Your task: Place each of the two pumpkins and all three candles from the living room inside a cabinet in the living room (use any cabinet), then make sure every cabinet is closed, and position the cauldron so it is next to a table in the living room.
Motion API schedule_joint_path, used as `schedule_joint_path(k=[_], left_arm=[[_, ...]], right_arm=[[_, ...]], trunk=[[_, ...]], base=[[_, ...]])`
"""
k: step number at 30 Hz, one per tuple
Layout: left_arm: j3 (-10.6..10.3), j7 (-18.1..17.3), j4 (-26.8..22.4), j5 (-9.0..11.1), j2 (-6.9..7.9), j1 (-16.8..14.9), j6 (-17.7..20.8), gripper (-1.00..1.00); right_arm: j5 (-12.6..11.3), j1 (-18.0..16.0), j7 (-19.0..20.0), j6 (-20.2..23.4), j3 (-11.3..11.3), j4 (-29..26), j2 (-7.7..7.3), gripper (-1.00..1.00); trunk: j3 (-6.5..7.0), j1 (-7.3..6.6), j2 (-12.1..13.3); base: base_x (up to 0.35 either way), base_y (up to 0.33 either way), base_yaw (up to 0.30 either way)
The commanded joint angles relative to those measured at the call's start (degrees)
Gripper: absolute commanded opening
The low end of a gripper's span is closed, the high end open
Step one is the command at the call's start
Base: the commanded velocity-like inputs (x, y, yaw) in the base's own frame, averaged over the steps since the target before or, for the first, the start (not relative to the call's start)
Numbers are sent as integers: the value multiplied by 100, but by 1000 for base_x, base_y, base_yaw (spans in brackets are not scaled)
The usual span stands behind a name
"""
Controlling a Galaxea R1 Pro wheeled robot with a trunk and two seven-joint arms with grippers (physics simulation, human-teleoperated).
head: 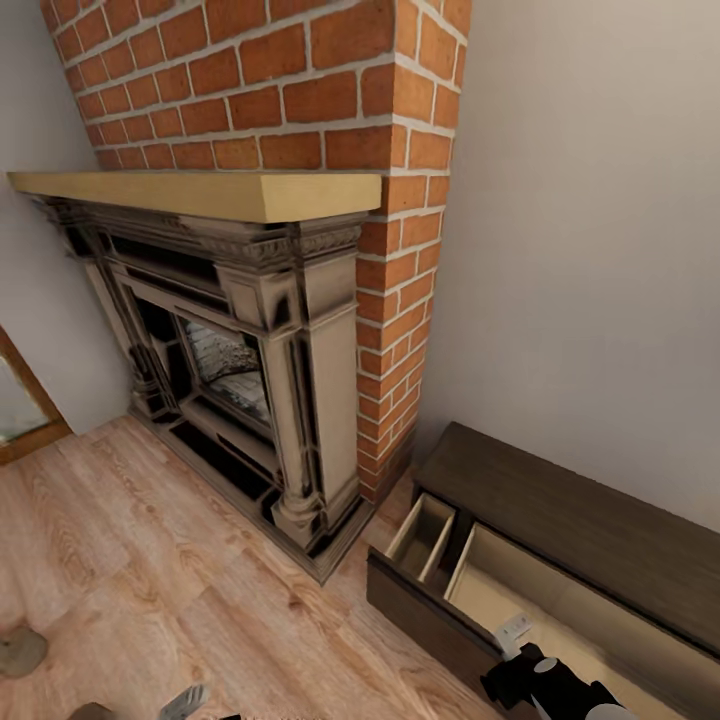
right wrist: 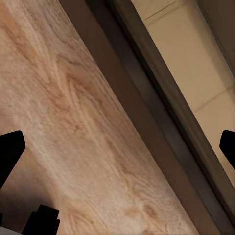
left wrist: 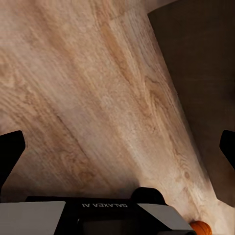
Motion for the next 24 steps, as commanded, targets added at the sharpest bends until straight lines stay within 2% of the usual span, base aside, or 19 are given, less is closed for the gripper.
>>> schedule_joint_path(k=[1,6,11,24], left_arm=[[-28,-17,-2,60,1,-5,56,100],[-28,-17,-1,60,-2,-4,56,100],[-28,-17,6,45,-90,-2,56,100],[-29,-17,8,56,-101,-2,56,100]], right_arm=[[39,0,39,15,-48,-13,2,100],[39,0,39,15,-48,-12,2,100],[39,0,41,15,-48,-12,2,100],[39,0,44,14,-48,-20,3,100]], trunk=[[-5,0,-3],[-5,0,-3],[-5,0,-3],[-5,0,-3]], base=[[0,0,300],[0,0,300],[0,0,300],[0,0,300]])
